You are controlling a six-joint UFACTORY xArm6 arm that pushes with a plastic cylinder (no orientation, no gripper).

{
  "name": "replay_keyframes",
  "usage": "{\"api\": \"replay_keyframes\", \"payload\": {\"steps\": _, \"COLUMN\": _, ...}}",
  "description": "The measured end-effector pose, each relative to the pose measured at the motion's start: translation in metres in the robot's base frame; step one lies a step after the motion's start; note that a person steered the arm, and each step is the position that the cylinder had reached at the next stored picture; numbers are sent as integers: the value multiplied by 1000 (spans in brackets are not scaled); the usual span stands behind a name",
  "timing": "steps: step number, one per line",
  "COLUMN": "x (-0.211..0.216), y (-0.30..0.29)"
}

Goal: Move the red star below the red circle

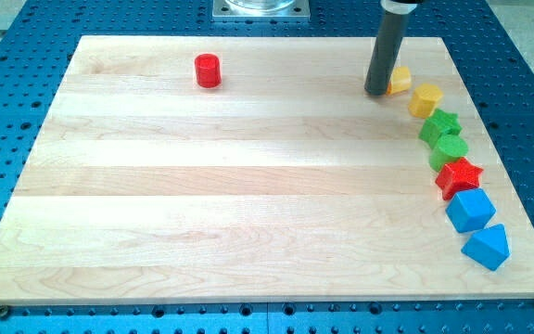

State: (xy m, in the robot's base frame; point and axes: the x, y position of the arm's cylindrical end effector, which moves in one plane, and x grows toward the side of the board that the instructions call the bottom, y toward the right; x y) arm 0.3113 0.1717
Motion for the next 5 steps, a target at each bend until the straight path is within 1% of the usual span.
{"api": "replay_keyframes", "payload": {"steps": 1, "x": -41, "y": -21}}
{"api": "replay_keyframes", "payload": {"steps": 2, "x": -98, "y": -3}}
{"api": "replay_keyframes", "payload": {"steps": 3, "x": -85, "y": 128}}
{"api": "replay_keyframes", "payload": {"steps": 4, "x": -35, "y": 174}}
{"api": "replay_keyframes", "payload": {"steps": 5, "x": 61, "y": 164}}
